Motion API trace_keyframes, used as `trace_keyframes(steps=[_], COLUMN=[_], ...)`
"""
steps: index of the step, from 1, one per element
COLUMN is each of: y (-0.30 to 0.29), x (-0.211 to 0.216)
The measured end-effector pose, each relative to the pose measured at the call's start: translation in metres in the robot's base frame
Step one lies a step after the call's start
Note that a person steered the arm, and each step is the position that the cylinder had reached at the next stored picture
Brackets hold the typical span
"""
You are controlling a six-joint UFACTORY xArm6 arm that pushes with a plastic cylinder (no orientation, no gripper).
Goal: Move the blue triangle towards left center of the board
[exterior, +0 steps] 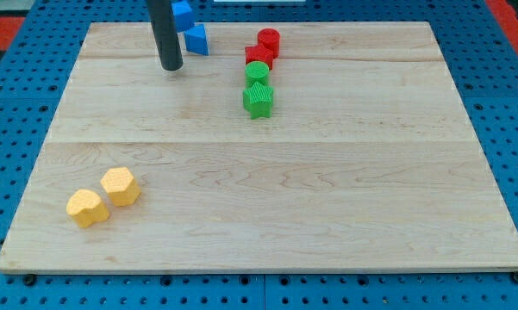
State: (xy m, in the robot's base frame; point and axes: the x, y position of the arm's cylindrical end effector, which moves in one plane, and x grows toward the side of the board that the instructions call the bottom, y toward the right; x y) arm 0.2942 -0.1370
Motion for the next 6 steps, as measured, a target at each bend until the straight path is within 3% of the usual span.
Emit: trace_keyframes(steps=[2,3,4,6], y=[0.002,0.049,0.039,0.078], x=[-0.003,-0.022,-0.021,-0.039])
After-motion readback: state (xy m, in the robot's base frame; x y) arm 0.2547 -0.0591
